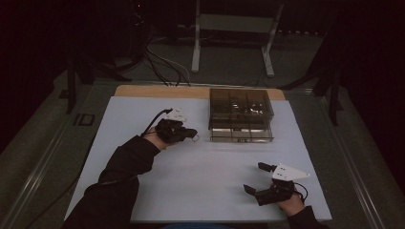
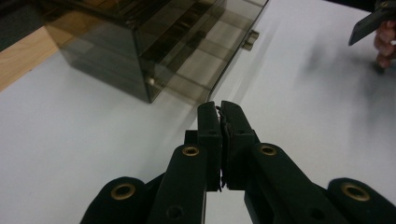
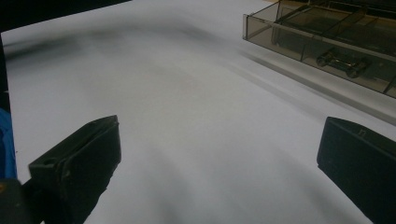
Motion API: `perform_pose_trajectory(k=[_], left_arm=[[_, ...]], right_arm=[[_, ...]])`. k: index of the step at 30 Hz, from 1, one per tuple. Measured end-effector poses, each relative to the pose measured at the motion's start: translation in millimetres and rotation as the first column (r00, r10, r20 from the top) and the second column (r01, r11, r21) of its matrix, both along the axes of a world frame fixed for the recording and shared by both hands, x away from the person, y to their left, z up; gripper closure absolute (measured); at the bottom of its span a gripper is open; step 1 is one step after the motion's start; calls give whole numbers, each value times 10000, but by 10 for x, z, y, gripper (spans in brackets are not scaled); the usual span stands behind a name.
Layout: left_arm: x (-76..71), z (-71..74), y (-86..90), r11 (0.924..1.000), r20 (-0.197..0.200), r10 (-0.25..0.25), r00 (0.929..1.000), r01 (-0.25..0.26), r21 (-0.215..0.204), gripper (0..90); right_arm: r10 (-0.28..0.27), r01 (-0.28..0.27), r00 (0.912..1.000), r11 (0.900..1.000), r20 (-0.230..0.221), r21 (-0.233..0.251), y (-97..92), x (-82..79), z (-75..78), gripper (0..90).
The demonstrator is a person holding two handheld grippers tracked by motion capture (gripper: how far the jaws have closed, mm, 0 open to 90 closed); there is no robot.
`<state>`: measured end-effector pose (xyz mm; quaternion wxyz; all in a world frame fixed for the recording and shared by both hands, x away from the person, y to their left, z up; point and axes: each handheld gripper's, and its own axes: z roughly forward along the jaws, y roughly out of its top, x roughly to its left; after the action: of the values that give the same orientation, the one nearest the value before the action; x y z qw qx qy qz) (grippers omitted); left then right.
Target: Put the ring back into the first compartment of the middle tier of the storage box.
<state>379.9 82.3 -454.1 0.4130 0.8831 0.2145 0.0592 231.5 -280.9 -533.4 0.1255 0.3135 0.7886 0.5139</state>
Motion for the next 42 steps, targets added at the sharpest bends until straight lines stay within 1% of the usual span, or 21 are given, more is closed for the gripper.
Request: perform_pose_trajectory(k=[1, 6, 10, 11, 12, 19, 26, 31, 33, 37, 42], left_arm=[[0, 0, 0, 10000, 0, 0, 10000, 0, 0, 900], [45, 47, -119, 9997, 16, -182, 9998, 183, -177, 900], [67, 69, -202, 9992, 38, -307, 9995, 308, -263, 900], [75, 76, -219, 9992, 102, -314, 9995, 317, -261, 900], [84, 86, -233, 9989, 63, -368, 9993, 369, -283, 900], [137, 135, -341, 9983, 83, -439, 9990, 442, -371, 900], [178, 118, -431, 9975, 54, -574, 9983, 575, -405, 900], [221, 117, -491, 9966, 63, -576, 9983, 579, -585, 900], [233, 123, -522, 9953, 81, -636, 9979, 640, -724, 900], [257, 140, -597, 9946, 156, -706, 9974, 716, -754, 900], [309, 149, -682, 9946, 145, -708, 9974, 717, -753, 900]], right_arm=[[0, 0, 10000, 10000, 0, 0, 0, 0, 0, 0], [6, -6, 10000, 10000, -2, 23, -3, -1, 1, 0], [19, -19, 10000, 10000, 12, 16, -4, -1, 1, 0], [28, -28, 10000, 10000, 14, 17, -5, -1, 1, 0], [23, -23, 10000, 10000, 8, 32, -5, -2, 0, 0], [46, -46, 10000, 10000, -17, 35, -5, -2, -1, 0], [39, -39, 10000, 10000, -23, 26, -5, -4, -1, 0], [44, -44, 10000, 10000, -24, 16, -3, -4, 0, 0], [55, -55, 10000, 10000, -16, 16, -4, -4, 0, 0], [52, -52, 10000, 10000, -12, 35, -6, -2, -1, 0], [61, -60, 10000, 10000, -16, 43, -5, -3, 0, 0]])
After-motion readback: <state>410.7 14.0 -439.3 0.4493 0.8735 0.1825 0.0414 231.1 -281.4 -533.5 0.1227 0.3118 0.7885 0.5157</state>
